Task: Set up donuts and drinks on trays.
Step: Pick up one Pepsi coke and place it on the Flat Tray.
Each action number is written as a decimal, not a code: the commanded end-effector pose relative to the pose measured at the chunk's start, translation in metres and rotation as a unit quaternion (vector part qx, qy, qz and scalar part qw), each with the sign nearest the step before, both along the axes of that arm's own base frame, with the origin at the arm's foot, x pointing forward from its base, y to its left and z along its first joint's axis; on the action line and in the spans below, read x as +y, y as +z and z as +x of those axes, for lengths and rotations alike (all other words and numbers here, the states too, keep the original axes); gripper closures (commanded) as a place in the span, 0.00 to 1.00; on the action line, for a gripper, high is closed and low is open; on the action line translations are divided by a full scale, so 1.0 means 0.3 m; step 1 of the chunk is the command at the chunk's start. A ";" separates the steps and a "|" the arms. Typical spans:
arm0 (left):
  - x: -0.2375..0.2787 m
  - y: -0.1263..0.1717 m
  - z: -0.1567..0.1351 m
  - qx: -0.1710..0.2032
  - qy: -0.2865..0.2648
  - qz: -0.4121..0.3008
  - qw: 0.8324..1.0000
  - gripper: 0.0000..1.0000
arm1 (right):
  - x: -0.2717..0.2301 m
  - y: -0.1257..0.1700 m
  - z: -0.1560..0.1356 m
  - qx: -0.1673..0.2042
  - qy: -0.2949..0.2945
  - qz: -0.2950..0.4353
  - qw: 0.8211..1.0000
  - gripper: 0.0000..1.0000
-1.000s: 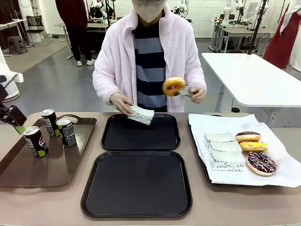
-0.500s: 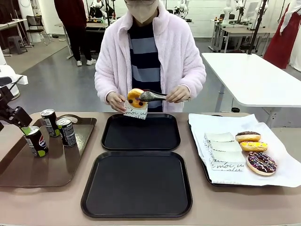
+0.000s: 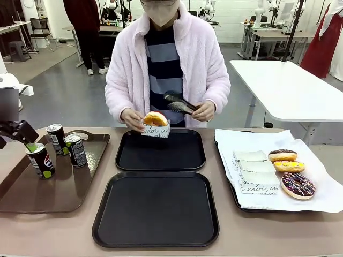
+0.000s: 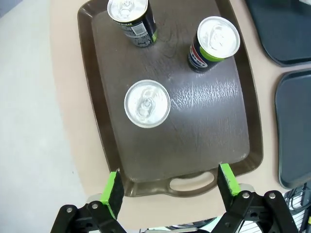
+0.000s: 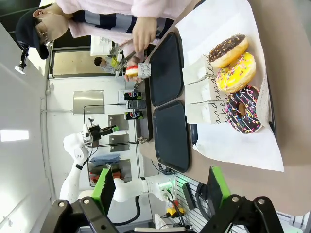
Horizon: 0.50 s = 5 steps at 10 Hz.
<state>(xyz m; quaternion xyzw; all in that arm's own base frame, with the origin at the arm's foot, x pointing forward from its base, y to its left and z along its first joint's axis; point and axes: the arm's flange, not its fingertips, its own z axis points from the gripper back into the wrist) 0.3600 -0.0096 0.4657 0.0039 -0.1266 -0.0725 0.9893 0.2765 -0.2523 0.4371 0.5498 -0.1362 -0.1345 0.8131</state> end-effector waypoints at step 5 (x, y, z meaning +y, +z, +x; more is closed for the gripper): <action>0.007 -0.119 0.216 -0.014 0.057 0.023 0.998 0.00 | -0.004 -0.003 0.002 -0.009 -0.001 0.009 1.000 0.00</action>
